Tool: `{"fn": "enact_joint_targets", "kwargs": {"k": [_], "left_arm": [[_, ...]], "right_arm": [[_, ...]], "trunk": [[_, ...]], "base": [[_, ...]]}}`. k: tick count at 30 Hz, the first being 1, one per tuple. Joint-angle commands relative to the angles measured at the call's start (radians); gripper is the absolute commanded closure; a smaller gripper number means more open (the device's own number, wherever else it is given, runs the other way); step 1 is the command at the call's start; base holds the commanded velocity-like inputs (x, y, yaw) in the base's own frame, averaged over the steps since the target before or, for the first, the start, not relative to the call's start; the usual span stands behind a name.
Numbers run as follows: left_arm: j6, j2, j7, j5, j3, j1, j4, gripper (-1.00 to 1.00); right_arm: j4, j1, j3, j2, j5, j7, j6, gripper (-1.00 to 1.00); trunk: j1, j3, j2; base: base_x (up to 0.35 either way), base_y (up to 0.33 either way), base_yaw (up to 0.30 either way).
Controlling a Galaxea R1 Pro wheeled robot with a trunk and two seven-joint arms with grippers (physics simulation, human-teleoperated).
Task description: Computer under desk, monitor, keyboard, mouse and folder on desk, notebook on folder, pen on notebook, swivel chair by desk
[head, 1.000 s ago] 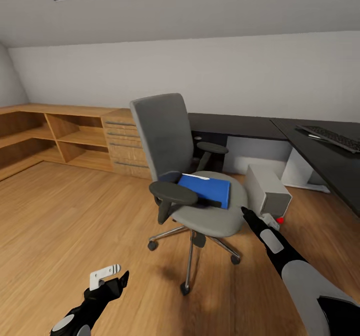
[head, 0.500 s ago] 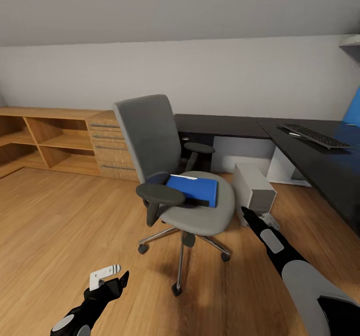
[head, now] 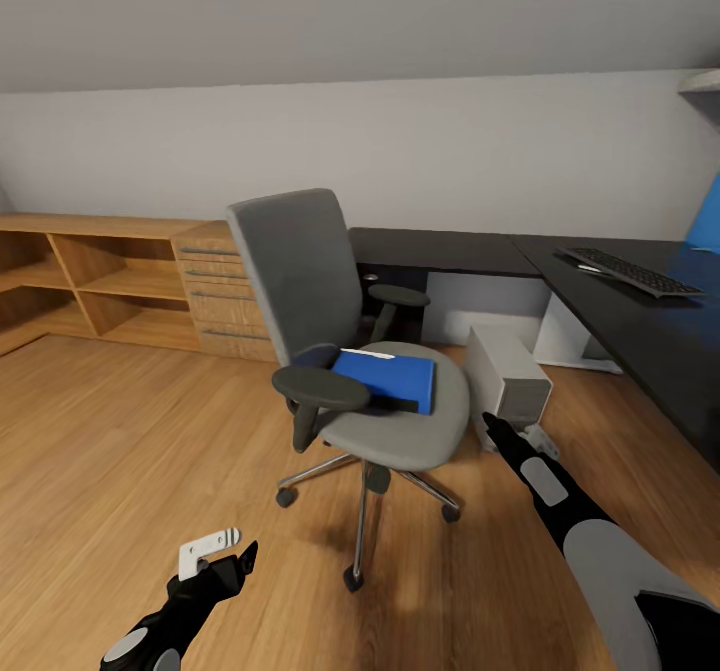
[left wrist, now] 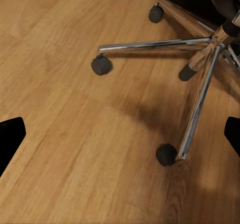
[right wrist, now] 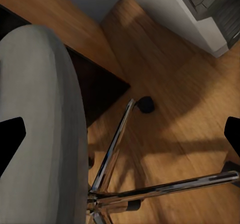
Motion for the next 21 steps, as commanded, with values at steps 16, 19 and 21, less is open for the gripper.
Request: {"fn": "enact_joint_targets", "kwargs": {"k": [16,19,21], "left_arm": [[0.003,0.0,0.008,0.011,0.004,0.0,-0.002,-1.0],[0.003,0.0,0.008,0.01,0.014,0.0,-0.002,-1.0],[0.003,-0.001,0.007,0.01,0.016,0.0,-0.002,-1.0]], "right_arm": [[-0.001,0.0,-0.005,-0.001,-0.006,0.003,0.005,-1.0],[-0.003,0.0,-0.005,-0.001,-0.007,0.003,0.006,-1.0],[-0.003,0.0,-0.005,-0.001,-0.007,0.003,0.006,-1.0]], "trunk": [[0.0,-0.001,0.0],[0.0,-0.001,0.0],[0.0,-0.001,0.0]], "base": [[0.0,0.0,0.0],[0.0,0.0,0.0],[0.005,0.0,0.0]]}}
